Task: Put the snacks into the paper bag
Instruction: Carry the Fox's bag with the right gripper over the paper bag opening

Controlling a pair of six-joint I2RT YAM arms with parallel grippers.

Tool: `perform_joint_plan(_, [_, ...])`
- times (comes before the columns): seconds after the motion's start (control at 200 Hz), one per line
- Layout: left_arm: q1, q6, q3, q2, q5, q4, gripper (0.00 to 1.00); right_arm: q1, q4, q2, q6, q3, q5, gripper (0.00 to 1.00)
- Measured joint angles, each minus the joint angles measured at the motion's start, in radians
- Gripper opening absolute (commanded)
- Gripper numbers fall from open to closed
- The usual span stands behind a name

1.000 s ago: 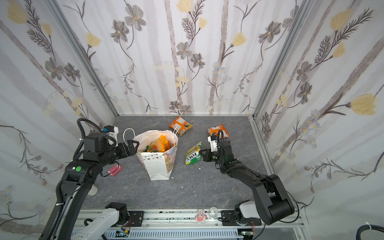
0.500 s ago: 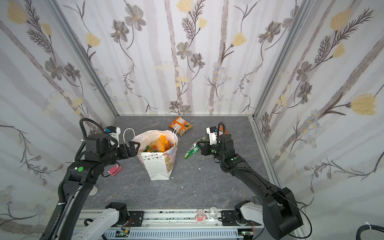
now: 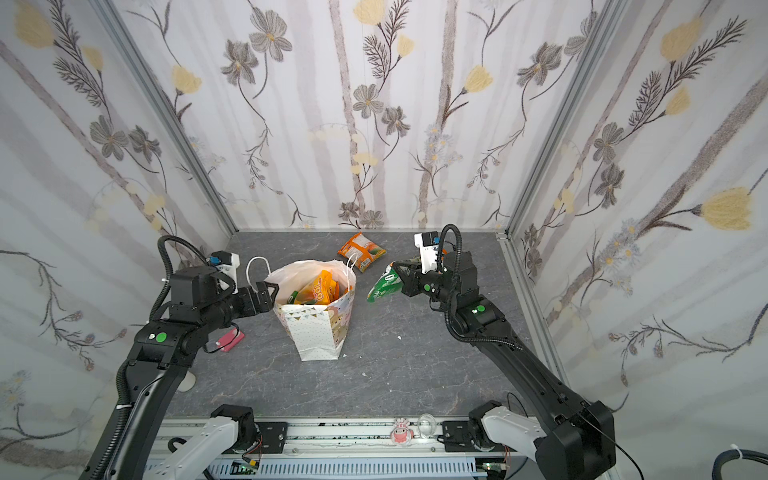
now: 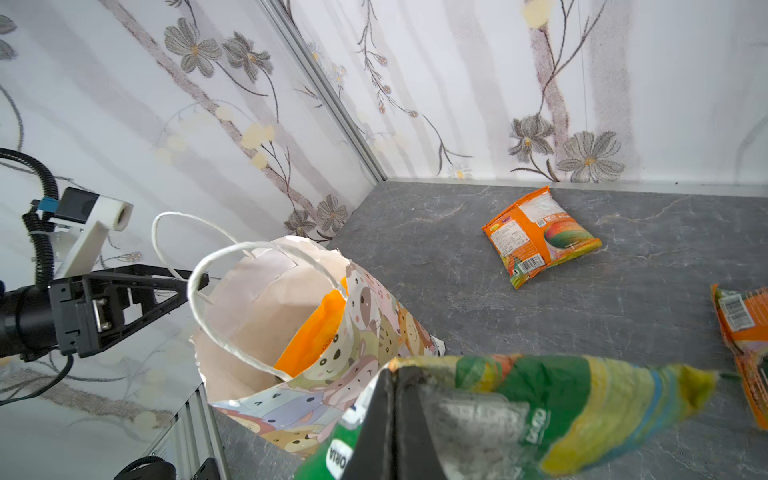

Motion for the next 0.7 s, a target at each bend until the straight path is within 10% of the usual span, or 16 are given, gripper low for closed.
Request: perform_joint_plan(0.699, [0.0, 0.026, -0.037, 0.031, -0.024, 0.052, 1.0, 0.201, -0.332, 0.109, -0.074, 0.502, 0.065, 0.0])
